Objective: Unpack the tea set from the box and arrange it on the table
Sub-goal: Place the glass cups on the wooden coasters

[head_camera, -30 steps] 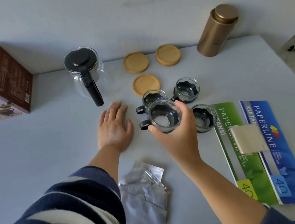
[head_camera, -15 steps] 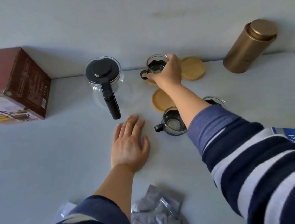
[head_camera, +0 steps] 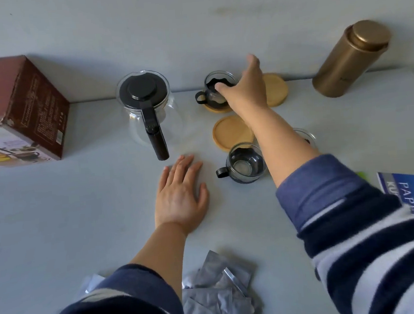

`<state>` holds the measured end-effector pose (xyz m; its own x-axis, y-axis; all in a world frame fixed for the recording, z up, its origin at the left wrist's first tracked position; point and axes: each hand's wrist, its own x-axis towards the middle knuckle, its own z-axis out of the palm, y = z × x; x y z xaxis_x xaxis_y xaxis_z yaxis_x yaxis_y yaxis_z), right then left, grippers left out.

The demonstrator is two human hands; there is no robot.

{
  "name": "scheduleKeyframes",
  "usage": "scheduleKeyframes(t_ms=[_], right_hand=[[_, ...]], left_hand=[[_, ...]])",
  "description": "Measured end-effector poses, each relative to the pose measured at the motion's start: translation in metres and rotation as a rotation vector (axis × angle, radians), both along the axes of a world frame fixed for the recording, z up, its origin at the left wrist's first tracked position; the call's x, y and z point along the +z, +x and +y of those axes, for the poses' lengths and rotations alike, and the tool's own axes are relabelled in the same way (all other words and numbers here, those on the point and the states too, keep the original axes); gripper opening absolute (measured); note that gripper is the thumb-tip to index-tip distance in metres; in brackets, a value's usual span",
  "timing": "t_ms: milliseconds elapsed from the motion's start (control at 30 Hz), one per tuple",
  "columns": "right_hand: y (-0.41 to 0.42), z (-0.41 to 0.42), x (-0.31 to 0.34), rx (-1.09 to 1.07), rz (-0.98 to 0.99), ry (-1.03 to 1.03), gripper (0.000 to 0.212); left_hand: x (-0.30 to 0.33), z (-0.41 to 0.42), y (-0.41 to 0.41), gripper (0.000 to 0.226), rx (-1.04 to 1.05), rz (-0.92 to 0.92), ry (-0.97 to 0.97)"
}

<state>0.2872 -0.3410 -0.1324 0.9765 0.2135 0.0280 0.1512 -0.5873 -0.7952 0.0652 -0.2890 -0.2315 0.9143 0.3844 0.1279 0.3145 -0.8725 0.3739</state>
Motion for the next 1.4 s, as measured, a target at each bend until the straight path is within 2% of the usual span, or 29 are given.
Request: scheduleKeyframes(t_ms=[100,167,333,467,700,1000,1400], right_hand=[[-0.046,-0.039,0.006,0.018,-0.023,0.055,0.071],[-0.084,-0.063,-0.002,0.019,-0.054,0.090,0.070],[-0.141,-0.089,-0.041,0.026,-0.108,0.062,0.104],[-0.155,-0.090,-0.060,-0.050,-0.166,0.067,0.108],[-0.156,-0.086,-0.073,-0.127,-0.152,0.118,0.096],[-0.118,-0.063,-0.041,-0.104,-0.129,0.175,0.098],[-0.086,-0.042,-0.066,-0.124,-0.052,0.107,0.099]], left_hand=[[0.000,0.000,-0.001,0.050,0.007,0.002,0.010],[0.000,-0.001,-0.001,0.050,0.007,0.000,0.017],[0.001,-0.002,-0.001,0.050,0.020,-0.020,0.021],[0.001,-0.002,-0.001,0.052,0.018,-0.029,0.025],[0.000,-0.001,-0.002,0.050,0.016,-0.030,0.024],[-0.001,0.001,-0.003,0.049,0.010,-0.022,0.010],[0.000,0.002,-0.003,0.048,0.009,-0.010,-0.003]])
